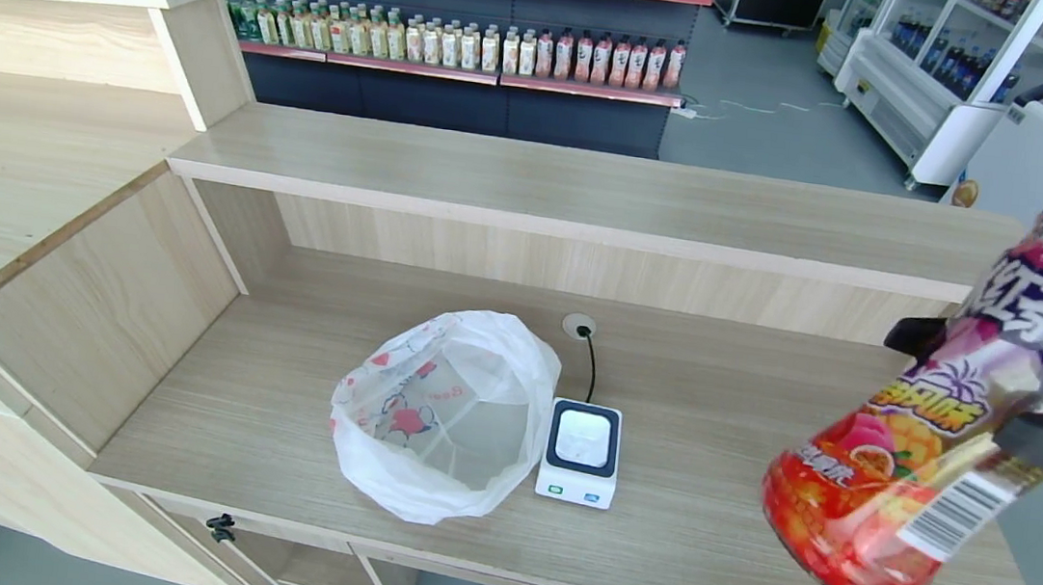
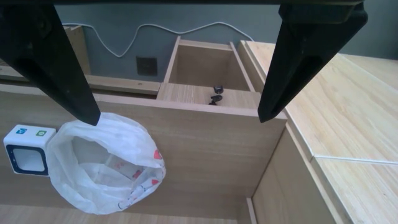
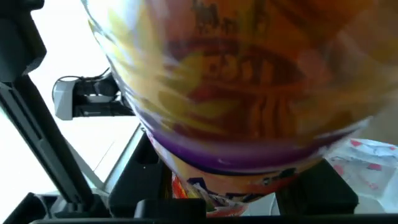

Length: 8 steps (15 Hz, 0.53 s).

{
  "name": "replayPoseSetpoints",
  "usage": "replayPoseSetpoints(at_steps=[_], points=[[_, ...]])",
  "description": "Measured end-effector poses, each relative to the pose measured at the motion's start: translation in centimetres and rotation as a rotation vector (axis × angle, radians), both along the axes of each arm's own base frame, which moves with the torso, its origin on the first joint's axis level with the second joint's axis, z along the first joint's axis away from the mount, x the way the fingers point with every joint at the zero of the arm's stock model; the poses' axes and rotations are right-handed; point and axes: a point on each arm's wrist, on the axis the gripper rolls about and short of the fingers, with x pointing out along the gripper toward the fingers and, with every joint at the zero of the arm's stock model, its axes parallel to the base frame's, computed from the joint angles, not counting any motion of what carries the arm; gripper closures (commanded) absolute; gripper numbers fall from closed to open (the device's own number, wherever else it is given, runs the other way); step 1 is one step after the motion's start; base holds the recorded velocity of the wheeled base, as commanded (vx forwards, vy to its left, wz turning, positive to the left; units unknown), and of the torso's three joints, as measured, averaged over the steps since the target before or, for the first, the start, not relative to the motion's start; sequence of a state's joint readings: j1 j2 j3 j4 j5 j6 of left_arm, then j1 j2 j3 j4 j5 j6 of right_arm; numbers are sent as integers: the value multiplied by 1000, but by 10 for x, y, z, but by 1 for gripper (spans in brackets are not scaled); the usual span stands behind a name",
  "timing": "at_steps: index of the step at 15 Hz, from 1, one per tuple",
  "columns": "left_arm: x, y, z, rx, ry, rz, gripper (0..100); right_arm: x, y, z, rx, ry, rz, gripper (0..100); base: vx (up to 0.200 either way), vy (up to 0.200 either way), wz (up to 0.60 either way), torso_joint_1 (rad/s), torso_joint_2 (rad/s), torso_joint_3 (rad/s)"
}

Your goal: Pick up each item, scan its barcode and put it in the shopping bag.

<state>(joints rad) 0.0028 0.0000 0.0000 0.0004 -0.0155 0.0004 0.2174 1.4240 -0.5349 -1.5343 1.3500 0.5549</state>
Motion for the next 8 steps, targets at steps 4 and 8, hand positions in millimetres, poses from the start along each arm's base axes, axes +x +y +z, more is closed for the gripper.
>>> replayPoseSetpoints(at_steps=[4, 8], points=[[0, 0, 0, 0, 0, 0, 0, 32, -46, -30, -14, -152, -333, 100, 0, 0, 0, 0, 0, 0], [0, 0, 0, 0, 0, 0, 0, 28, -63, -70, -3, -95, -655, 100, 0, 0, 0, 0, 0, 0]])
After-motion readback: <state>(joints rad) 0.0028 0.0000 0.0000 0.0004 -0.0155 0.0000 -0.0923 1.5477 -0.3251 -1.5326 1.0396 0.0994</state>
